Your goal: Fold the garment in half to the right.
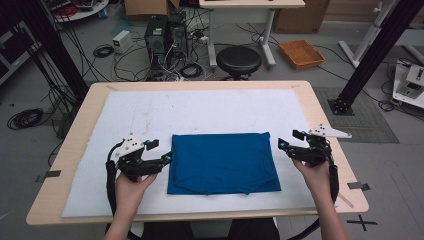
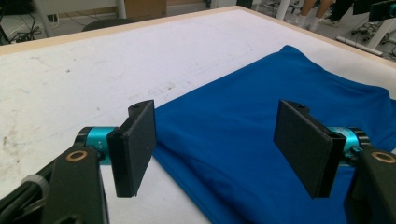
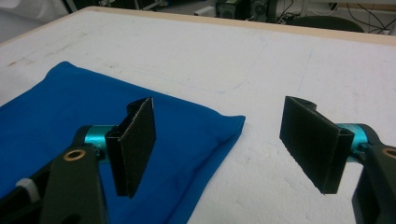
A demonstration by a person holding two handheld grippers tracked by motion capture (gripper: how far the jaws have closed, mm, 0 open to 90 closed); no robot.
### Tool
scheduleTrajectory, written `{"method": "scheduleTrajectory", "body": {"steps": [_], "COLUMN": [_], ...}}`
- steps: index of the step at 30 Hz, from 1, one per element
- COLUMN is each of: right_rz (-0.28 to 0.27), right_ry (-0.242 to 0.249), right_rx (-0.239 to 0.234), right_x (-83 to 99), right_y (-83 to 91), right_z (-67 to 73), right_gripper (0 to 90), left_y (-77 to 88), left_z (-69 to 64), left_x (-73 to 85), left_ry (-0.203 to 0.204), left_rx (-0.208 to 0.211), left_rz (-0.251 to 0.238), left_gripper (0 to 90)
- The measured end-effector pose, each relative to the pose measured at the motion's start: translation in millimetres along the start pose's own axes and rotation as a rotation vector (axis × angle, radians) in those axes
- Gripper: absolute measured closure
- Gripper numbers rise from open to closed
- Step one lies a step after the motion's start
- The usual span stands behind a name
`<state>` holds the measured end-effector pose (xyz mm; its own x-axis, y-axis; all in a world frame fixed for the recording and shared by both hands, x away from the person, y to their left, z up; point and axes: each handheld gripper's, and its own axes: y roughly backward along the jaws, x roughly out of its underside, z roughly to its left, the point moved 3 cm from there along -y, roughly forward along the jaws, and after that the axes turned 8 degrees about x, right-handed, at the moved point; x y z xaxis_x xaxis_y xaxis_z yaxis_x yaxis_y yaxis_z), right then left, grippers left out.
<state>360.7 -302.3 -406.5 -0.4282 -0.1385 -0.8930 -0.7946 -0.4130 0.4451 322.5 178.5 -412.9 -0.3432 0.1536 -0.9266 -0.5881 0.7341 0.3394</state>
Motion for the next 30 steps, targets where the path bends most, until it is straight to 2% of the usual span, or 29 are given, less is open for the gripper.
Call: {"method": "scheduleTrajectory", "body": {"steps": [6,10,14,18,22,24,26,30], "right_rz": [0.003,0.003,0.006,0.013,0.015,0.015,0.015,0.010], "right_ry": [0.010,0.005,0.005,0.020,0.021,0.021,0.021,0.028], "right_rx": [0.003,0.003,0.003,-0.002,-0.004,-0.003,-0.003,-0.001], "right_x": [0.6,1.6,1.5,2.3,2.6,2.9,3.0,3.0], "right_y": [0.3,2.0,-0.3,-3.3,-3.9,-3.7,-3.4,-3.3], "right_z": [0.5,-1.7,-1.8,2.4,3.7,3.9,4.0,4.2], "right_gripper": [26.8,27.3,27.3,27.6,27.6,27.6,28.0,28.5], "left_y": [7.0,10.0,5.5,2.9,0.0,0.2,0.0,-0.8], "left_z": [1.3,-2.4,-8.3,-15.8,-18.6,-18.9,-19.7,-24.2], "left_x": [4.5,14.6,30.6,45.3,56.6,60.9,63.7,64.3], "left_ry": [0.040,0.074,0.131,0.181,0.273,0.332,0.341,0.366], "left_rx": [-0.030,-0.050,-0.047,-0.033,-0.028,-0.029,-0.020,-0.012], "left_rz": [0.027,0.054,0.128,0.164,0.217,0.223,0.228,0.219], "left_gripper": [30.1,30.8,35.5,41.1,45.0,45.2,48.8,49.4]}}
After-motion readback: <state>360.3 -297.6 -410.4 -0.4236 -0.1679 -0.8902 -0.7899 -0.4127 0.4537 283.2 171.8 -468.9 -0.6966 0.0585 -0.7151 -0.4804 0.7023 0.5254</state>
